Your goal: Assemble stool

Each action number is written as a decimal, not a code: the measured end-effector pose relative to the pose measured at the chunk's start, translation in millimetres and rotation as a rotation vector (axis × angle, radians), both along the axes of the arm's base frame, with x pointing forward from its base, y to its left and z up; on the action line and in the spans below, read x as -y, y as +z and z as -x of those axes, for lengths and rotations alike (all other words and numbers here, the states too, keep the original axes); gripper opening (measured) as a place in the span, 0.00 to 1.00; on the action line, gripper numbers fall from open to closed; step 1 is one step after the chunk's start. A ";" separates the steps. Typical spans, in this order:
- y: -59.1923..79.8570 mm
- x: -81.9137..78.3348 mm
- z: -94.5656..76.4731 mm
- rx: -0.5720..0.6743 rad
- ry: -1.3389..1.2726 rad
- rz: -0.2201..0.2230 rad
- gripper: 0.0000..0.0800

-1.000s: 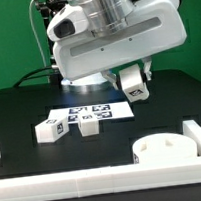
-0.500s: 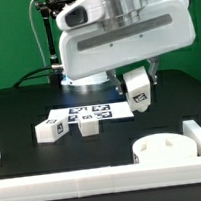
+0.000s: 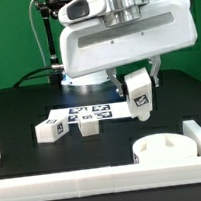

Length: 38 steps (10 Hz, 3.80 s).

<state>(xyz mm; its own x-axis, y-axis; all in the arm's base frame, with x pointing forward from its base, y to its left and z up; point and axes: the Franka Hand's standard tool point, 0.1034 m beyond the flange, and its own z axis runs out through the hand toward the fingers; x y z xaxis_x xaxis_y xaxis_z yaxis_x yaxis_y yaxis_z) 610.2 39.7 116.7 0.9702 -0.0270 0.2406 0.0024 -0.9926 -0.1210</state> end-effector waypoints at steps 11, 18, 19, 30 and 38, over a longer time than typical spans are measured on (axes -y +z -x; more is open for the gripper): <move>-2.2 -49.2 -26.6 0.189 0.142 0.055 0.41; -10.0 -55.7 -35.3 0.211 0.215 0.079 0.41; -9.5 -52.1 -37.2 0.213 0.223 0.084 0.41; -17.0 -57.4 -35.6 0.315 0.228 0.100 0.41; -21.3 -57.6 -30.7 0.304 0.233 0.101 0.41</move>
Offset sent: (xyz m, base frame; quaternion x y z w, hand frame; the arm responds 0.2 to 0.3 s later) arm 0.0119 0.0067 0.0127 -0.0471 -0.0085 -0.0713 0.9963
